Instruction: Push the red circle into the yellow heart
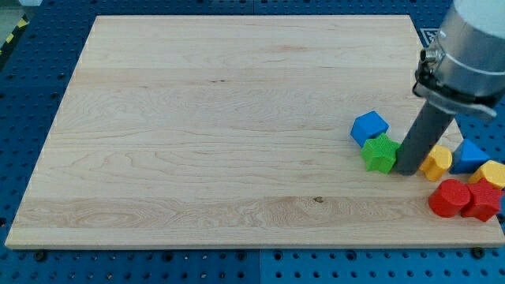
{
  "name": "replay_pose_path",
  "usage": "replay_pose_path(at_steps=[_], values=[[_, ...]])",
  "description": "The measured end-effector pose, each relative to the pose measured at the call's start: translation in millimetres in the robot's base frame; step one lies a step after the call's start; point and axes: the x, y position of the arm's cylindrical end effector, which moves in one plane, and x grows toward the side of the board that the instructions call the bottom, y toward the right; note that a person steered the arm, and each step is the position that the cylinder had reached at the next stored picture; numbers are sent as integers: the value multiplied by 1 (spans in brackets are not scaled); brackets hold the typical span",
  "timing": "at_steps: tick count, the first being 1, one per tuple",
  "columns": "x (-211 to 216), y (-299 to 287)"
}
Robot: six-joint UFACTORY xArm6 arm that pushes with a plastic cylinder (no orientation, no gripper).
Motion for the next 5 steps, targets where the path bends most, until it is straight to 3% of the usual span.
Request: replay_pose_path(at_steps=[2, 5], values=[[79, 1], [78, 46]])
